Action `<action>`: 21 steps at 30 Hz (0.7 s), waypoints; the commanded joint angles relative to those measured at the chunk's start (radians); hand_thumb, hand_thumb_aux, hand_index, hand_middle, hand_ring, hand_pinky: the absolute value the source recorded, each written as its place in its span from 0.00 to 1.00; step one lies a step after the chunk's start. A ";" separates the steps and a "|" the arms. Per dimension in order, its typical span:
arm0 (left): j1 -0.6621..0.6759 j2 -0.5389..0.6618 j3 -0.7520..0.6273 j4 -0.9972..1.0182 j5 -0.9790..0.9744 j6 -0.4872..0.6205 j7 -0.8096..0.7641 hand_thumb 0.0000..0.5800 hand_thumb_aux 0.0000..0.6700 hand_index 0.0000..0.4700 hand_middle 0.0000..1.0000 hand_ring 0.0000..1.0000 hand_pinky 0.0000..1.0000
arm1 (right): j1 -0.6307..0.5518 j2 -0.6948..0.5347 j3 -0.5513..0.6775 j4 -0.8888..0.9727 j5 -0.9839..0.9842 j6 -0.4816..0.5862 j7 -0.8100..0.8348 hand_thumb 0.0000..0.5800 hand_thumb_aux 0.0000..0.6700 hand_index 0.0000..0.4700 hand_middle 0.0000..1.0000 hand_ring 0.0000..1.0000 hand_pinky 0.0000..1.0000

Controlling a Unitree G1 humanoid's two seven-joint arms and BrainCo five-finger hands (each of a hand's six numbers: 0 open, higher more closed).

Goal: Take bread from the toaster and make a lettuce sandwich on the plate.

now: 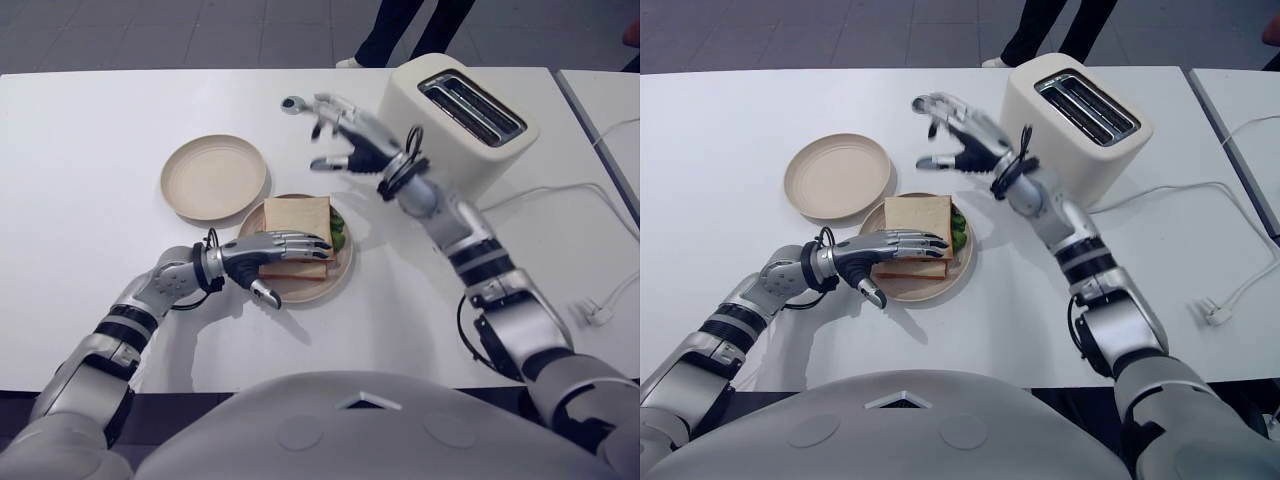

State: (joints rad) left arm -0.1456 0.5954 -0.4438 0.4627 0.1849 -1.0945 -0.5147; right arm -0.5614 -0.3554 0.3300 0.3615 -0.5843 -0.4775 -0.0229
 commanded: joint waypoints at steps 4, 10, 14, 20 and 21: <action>0.050 0.065 0.002 -0.168 -0.366 -0.085 -0.027 1.00 1.00 1.00 0.19 0.19 0.19 | 0.066 -0.102 0.000 0.011 0.400 -0.072 0.454 1.00 1.00 1.00 0.89 0.89 0.89; 0.187 0.359 -0.218 -0.417 -0.697 -0.100 -0.337 1.00 1.00 1.00 1.00 1.00 1.00 | 0.220 -0.393 0.084 -0.140 0.703 -0.120 1.064 1.00 1.00 1.00 1.00 1.00 1.00; 0.214 0.357 -0.279 -0.341 -0.707 -0.055 -0.504 1.00 1.00 1.00 1.00 1.00 1.00 | 0.287 -0.478 0.100 -0.196 0.808 -0.090 1.281 1.00 1.00 1.00 1.00 1.00 1.00; 0.117 0.112 -0.266 0.049 -0.422 0.079 -0.546 1.00 1.00 1.00 1.00 1.00 1.00 | 0.333 -0.389 0.176 -0.201 0.777 -0.016 1.374 1.00 1.00 1.00 1.00 1.00 1.00; 0.076 0.063 -0.235 0.121 -0.359 0.087 -0.495 1.00 1.00 1.00 1.00 1.00 1.00 | 0.333 -0.358 0.178 -0.190 0.765 -0.014 1.357 1.00 1.00 1.00 1.00 1.00 1.00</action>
State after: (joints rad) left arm -0.0044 0.7268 -0.7212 0.4312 -0.3200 -1.0640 -1.0671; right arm -0.2247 -0.7625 0.5027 0.1566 0.2085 -0.5030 1.3582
